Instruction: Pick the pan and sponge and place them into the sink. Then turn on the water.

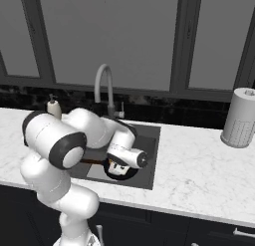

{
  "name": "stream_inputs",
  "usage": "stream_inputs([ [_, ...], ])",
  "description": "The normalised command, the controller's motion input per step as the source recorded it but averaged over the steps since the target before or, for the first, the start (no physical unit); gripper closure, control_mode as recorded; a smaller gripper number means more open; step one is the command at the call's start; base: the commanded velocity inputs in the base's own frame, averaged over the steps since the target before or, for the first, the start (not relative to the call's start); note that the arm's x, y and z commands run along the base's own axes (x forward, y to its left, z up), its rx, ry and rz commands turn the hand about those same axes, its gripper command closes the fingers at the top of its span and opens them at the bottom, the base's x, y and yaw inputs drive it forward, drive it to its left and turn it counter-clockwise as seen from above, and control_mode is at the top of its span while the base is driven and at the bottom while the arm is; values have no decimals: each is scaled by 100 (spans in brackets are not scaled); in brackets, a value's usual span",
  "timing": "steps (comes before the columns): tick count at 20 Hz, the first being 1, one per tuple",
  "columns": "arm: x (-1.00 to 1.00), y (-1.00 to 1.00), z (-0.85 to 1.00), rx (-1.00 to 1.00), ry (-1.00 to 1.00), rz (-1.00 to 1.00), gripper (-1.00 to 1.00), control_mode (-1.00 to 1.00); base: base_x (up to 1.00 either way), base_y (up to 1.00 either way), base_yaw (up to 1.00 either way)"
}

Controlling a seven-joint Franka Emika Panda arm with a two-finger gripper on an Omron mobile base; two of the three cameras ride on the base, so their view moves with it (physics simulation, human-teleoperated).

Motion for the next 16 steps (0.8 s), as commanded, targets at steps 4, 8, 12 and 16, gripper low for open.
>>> stream_inputs([
  [4,-21,-44,100,28,-12,0,-100,-100,0,0,0],
  [8,-12,-46,100,27,-1,0,-100,-100,0,0,0],
  [12,0,-39,100,25,3,0,-100,-100,0,0,0],
  [16,0,-22,100,23,12,0,-100,-100,0,0,0],
])
